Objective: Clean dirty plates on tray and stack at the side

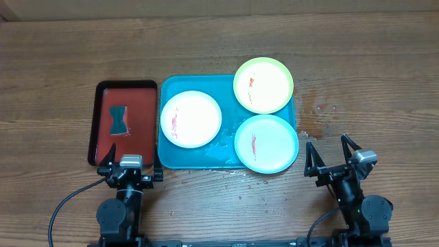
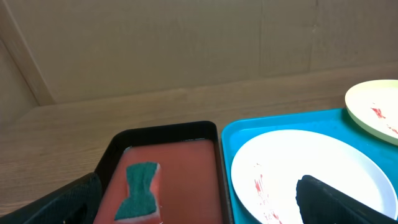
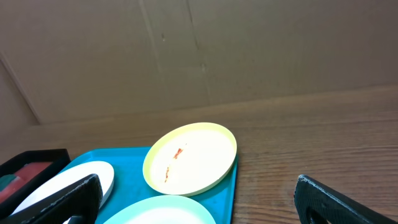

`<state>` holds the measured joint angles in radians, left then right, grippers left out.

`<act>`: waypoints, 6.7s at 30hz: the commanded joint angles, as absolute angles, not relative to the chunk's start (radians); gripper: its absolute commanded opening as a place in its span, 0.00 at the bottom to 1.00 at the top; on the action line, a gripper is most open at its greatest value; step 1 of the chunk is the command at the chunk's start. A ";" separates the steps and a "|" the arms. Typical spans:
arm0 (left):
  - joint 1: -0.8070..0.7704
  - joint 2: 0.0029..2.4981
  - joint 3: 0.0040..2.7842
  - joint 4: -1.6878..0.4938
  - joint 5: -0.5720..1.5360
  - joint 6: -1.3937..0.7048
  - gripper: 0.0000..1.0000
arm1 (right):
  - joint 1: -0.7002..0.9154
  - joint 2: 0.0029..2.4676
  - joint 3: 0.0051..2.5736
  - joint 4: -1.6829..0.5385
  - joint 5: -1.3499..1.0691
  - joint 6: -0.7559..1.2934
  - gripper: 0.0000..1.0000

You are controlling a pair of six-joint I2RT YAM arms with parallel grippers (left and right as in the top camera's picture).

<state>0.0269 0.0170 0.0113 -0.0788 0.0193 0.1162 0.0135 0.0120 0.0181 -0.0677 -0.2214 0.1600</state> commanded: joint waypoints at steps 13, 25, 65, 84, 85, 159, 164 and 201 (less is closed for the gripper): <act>0.033 0.004 0.005 -0.077 0.026 0.134 1.00 | 0.033 0.003 0.008 -0.062 -0.222 0.160 1.00; 0.033 0.004 0.005 -0.077 0.026 0.134 1.00 | 0.033 0.003 0.008 -0.061 -0.222 0.159 1.00; 0.033 0.004 0.005 -0.077 0.026 0.134 1.00 | 0.033 0.003 0.008 -0.061 -0.222 0.160 1.00; 0.033 0.004 0.005 -0.077 0.026 0.134 1.00 | 0.033 0.003 0.008 -0.061 -0.222 0.160 1.00; 0.033 0.004 0.005 -0.077 0.026 0.134 1.00 | 0.033 0.003 0.008 -0.061 -0.222 0.160 1.00; 0.032 0.220 0.332 -0.229 0.142 0.037 1.00 | 0.033 0.003 0.008 -0.061 -0.222 0.160 1.00; 0.032 0.434 0.505 -0.273 0.222 0.037 1.00 | 0.033 0.003 0.008 -0.062 -0.222 0.160 1.00; 0.032 0.877 0.998 -0.599 0.294 0.037 1.00 | 0.033 0.003 0.008 -0.062 -0.222 0.160 1.00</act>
